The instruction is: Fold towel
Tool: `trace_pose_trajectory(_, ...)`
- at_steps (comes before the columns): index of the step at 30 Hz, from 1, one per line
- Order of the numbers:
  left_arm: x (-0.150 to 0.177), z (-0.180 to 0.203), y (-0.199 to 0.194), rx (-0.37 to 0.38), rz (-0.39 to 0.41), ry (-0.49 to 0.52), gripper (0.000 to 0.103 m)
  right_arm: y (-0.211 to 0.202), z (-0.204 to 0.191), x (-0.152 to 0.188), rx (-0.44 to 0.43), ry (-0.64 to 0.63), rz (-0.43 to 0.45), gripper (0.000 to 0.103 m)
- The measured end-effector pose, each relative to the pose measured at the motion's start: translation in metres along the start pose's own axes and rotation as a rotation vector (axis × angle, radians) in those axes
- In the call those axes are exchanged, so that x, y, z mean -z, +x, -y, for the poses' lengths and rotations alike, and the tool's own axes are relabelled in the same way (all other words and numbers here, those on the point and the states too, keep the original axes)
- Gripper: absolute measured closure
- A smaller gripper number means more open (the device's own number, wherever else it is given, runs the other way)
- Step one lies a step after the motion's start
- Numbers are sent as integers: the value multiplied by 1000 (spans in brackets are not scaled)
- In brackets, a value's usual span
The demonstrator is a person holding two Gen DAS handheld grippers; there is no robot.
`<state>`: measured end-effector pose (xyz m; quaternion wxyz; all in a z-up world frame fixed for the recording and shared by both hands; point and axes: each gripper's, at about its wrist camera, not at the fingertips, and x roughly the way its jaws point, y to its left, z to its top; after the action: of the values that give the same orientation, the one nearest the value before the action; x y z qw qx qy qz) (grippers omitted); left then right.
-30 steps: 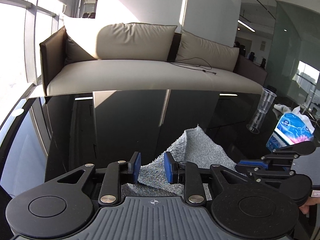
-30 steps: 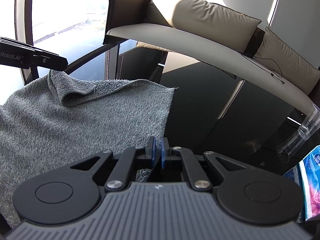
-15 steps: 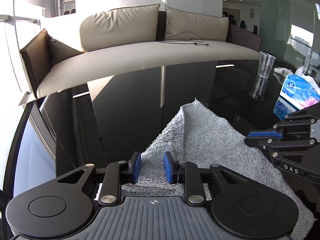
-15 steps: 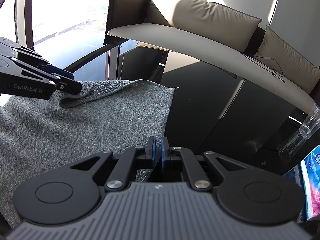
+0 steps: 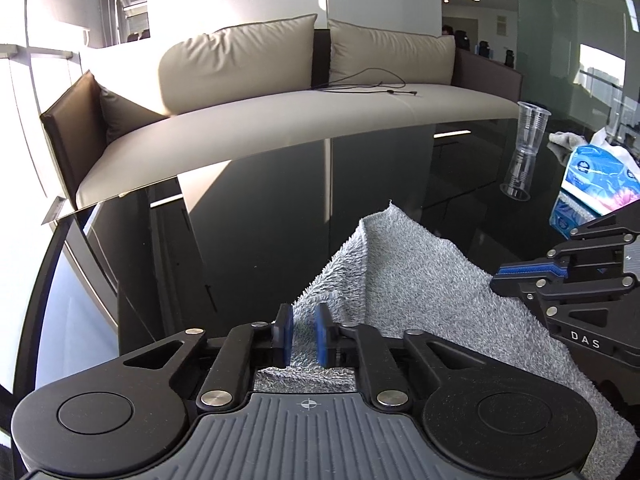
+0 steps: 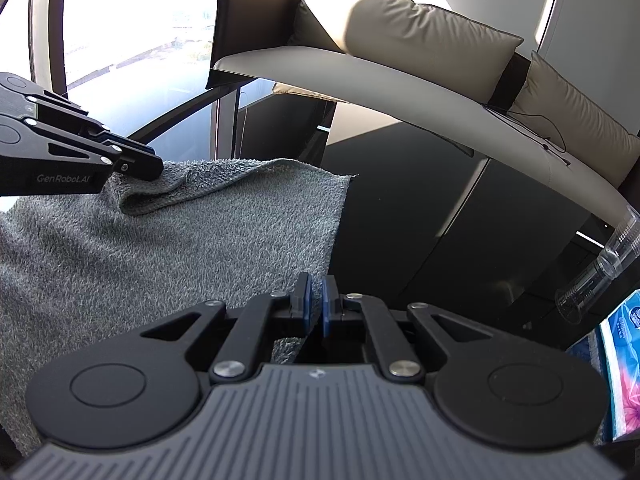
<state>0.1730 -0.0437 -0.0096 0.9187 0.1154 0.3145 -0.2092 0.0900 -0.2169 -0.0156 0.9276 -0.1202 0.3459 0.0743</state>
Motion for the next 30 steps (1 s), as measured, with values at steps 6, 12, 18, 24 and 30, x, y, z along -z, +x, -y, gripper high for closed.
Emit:
trace_pose_trajectory(6, 1, 2, 5, -9, -10, -2, 69, 1, 1, 0, -2, 0, 1, 98)
trace_pose_trajectory(12, 4, -6, 7, -8, -8, -47, 96, 1, 2, 1, -3, -2, 2, 98)
trace_pose_trajectory(18, 3, -13, 4, -8, 4, -103, 99, 1, 2, 1, -4, -4, 2, 98)
trace_pose_trajectory(24, 1, -35, -8, -40, 57, -244, 99, 1, 3, 2, -1, -15, 3, 98)
trace_pose_trajectory(30, 0, -63, -21, -67, 118, -407, 99, 1, 4, 3, 4, -27, 3, 98)
